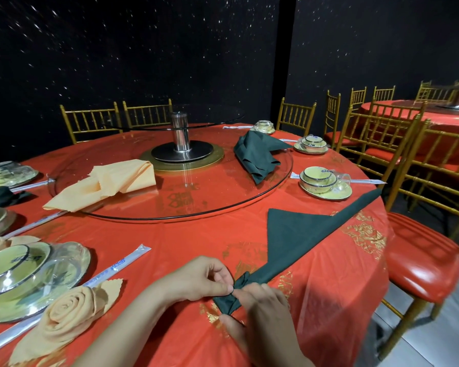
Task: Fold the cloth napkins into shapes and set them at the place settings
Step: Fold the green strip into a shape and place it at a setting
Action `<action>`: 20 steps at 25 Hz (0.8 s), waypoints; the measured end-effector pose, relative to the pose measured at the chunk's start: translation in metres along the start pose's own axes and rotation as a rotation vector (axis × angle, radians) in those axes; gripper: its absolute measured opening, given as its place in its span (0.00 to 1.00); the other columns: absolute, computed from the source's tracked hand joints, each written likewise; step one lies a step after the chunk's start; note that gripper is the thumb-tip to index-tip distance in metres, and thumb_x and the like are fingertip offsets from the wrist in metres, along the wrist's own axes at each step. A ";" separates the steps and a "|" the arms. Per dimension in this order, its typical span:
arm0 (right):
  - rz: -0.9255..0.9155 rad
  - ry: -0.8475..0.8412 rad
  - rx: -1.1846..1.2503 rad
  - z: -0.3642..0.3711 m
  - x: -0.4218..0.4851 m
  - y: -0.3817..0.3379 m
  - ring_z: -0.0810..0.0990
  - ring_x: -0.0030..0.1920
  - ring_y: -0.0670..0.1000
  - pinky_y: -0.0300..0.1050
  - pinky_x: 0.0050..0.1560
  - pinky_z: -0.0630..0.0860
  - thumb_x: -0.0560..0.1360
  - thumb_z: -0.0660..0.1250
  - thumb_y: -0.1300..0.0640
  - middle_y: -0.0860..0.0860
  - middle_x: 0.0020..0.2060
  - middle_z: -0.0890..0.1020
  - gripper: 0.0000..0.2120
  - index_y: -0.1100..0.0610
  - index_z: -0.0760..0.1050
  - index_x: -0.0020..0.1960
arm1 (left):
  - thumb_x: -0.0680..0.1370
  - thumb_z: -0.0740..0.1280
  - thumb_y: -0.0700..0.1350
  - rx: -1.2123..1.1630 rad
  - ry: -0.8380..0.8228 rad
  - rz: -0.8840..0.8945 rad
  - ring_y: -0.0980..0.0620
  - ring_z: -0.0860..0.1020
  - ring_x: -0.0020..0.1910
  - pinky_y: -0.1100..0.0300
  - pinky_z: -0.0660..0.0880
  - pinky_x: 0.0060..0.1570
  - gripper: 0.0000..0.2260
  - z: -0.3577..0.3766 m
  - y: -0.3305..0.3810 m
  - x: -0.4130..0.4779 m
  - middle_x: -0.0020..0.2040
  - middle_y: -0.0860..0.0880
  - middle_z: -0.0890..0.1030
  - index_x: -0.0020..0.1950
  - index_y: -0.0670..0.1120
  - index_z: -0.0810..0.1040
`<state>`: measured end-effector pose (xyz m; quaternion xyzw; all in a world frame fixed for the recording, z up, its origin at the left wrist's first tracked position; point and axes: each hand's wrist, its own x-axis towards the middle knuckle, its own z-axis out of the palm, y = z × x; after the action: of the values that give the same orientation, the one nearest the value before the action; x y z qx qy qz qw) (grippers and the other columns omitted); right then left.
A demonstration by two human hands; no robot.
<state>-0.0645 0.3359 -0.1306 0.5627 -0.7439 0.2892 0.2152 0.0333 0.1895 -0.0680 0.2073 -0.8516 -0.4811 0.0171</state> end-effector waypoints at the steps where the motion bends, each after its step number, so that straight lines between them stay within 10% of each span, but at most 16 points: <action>1: -0.001 0.011 0.002 -0.001 -0.001 -0.001 0.76 0.37 0.45 0.40 0.45 0.63 0.62 0.61 0.35 0.42 0.35 0.76 0.21 0.47 0.78 0.46 | 0.72 0.72 0.39 -0.021 -0.018 -0.015 0.58 0.74 0.36 0.64 0.71 0.39 0.06 0.001 -0.001 0.000 0.36 0.54 0.77 0.45 0.48 0.78; 20: 0.211 -0.202 0.185 -0.018 0.013 -0.007 0.74 0.27 0.42 0.35 0.33 0.64 0.62 0.56 0.45 0.42 0.24 0.65 0.11 0.49 0.71 0.27 | 0.72 0.71 0.38 0.128 -0.133 0.018 0.62 0.71 0.29 0.66 0.69 0.33 0.11 -0.004 0.005 -0.011 0.35 0.55 0.76 0.46 0.54 0.79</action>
<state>-0.0611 0.3376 -0.1080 0.5253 -0.7868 0.3194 0.0552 0.0428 0.1929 -0.0600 0.1681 -0.8817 -0.4382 -0.0487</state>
